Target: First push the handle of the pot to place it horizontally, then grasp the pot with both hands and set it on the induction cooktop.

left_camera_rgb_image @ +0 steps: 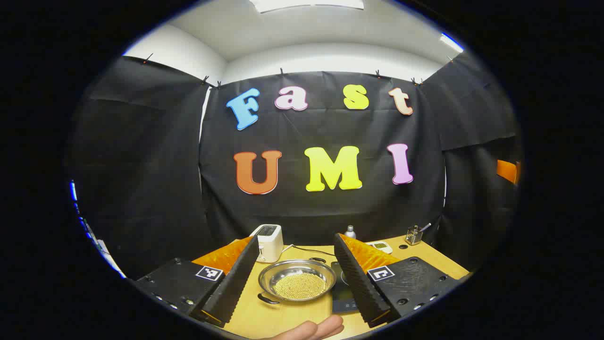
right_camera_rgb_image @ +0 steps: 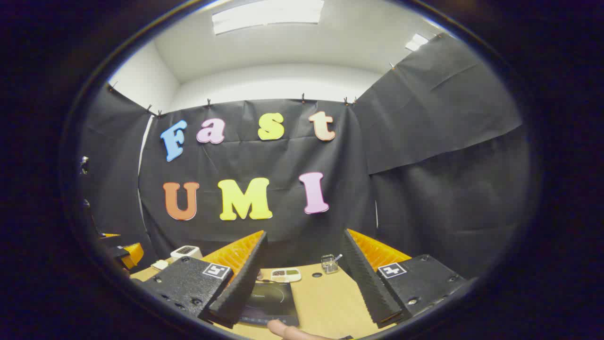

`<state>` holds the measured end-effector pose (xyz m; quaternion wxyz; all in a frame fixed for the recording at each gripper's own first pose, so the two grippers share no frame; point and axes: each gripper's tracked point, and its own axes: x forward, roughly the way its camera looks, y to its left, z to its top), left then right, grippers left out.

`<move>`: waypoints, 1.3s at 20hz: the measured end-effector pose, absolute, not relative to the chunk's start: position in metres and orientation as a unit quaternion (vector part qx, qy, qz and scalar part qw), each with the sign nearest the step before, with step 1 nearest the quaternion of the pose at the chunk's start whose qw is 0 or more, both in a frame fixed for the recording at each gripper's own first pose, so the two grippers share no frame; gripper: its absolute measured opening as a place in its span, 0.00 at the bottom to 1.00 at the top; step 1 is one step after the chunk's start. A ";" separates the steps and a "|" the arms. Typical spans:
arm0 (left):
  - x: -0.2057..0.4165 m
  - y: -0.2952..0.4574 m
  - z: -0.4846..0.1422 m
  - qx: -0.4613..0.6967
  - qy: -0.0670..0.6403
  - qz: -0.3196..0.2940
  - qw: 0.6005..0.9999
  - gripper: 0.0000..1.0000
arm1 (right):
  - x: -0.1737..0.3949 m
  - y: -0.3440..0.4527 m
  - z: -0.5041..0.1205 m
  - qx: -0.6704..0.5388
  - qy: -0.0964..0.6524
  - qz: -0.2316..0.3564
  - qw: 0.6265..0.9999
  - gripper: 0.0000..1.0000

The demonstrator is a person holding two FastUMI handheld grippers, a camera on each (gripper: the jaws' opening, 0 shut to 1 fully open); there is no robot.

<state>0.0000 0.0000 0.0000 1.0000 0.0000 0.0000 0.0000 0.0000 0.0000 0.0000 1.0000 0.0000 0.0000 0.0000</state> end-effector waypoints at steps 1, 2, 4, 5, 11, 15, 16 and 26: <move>-0.003 0.009 0.004 -0.003 -0.002 0.001 1.000 0.84 | -0.005 0.004 -0.001 -0.004 0.002 0.004 1.000 0.96; -0.006 0.015 0.008 -0.009 -0.005 0.001 1.000 0.95 | -0.007 0.008 0.000 -0.007 0.005 0.008 1.000 0.96; -0.013 0.026 0.021 -0.016 -0.021 0.002 1.000 0.95 | -0.009 0.011 -0.001 -0.009 0.007 0.009 1.000 0.96; -0.017 0.030 0.023 -0.018 -0.025 0.001 1.000 0.95 | -0.010 0.012 -0.004 -0.014 0.010 0.011 1.000 0.96; -0.022 0.032 0.026 -0.024 -0.031 -0.012 0.999 0.84 | -0.014 0.016 -0.012 -0.020 0.021 0.024 0.999 0.99; -0.022 0.029 0.024 -0.027 -0.028 -0.019 0.999 0.95 | -0.014 0.015 -0.014 -0.023 0.019 0.027 0.999 0.99; -0.021 0.030 0.022 -0.030 -0.023 -0.014 0.999 0.95 | -0.014 0.014 -0.016 -0.023 0.021 0.027 0.999 0.96; -0.003 0.010 0.003 0.008 -0.019 -0.046 0.999 0.70 | -0.013 0.023 -0.029 -0.030 0.035 0.046 0.998 0.99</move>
